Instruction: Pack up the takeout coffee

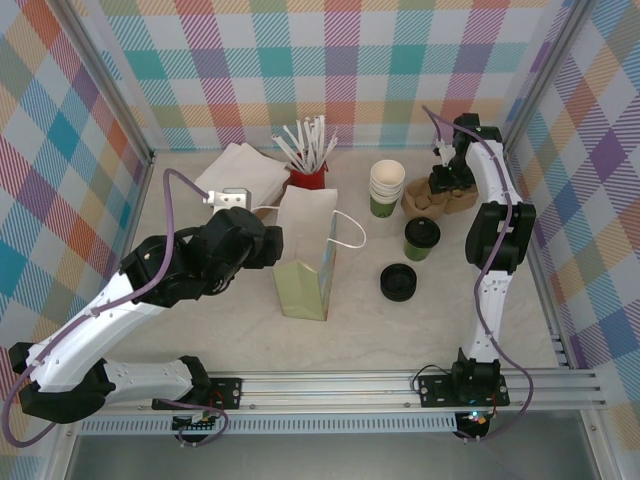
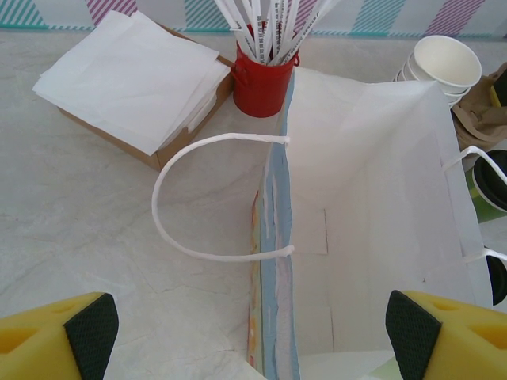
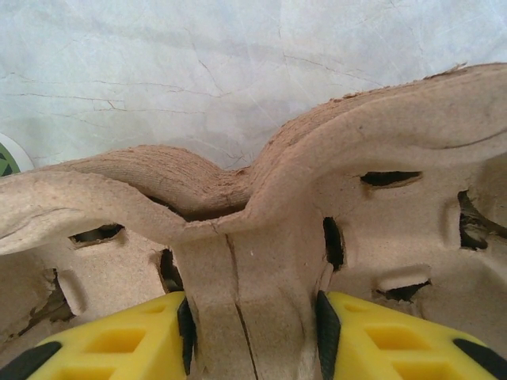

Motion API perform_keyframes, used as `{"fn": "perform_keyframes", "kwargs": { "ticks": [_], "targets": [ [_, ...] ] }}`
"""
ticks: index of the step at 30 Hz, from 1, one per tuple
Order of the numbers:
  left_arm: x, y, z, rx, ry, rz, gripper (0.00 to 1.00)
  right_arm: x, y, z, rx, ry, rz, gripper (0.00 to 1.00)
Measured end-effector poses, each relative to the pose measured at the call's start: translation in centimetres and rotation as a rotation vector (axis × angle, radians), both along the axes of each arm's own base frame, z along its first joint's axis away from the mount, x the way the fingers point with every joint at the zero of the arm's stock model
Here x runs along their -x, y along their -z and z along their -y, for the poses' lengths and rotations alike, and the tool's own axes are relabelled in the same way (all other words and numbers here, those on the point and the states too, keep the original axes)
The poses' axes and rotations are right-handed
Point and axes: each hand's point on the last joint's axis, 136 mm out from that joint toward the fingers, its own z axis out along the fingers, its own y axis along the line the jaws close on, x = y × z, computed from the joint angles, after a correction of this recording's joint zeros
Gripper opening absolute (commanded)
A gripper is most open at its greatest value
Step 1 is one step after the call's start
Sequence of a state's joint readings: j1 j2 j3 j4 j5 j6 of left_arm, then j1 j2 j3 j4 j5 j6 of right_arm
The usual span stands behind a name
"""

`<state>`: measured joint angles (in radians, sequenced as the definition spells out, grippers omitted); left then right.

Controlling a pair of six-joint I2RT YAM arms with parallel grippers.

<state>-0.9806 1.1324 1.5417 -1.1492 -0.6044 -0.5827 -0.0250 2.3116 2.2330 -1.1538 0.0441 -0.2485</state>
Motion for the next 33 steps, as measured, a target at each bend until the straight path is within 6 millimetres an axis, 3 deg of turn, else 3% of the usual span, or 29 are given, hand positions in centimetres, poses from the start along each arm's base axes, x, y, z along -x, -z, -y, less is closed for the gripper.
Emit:
{"fn": "perform_keyframes", "kwargs": {
  "ticks": [18, 29, 33],
  "targets": [
    [0.0, 0.0, 0.0, -0.002, 0.003, 0.0, 0.91, 0.6, -0.3, 0.4, 0.024, 0.006, -0.017, 0.36],
    [0.1, -0.2, 0.0, 0.008, 0.005, 0.003, 0.91, 1.0, -4.1, 0.6, 0.035, 0.01, 0.053, 0.37],
    [0.2, -0.2, -0.1, 0.011, 0.005, 0.005, 0.91, 1.1, -4.1, 0.6, 0.034, 0.009, 0.053, 0.37]
  ]
}}
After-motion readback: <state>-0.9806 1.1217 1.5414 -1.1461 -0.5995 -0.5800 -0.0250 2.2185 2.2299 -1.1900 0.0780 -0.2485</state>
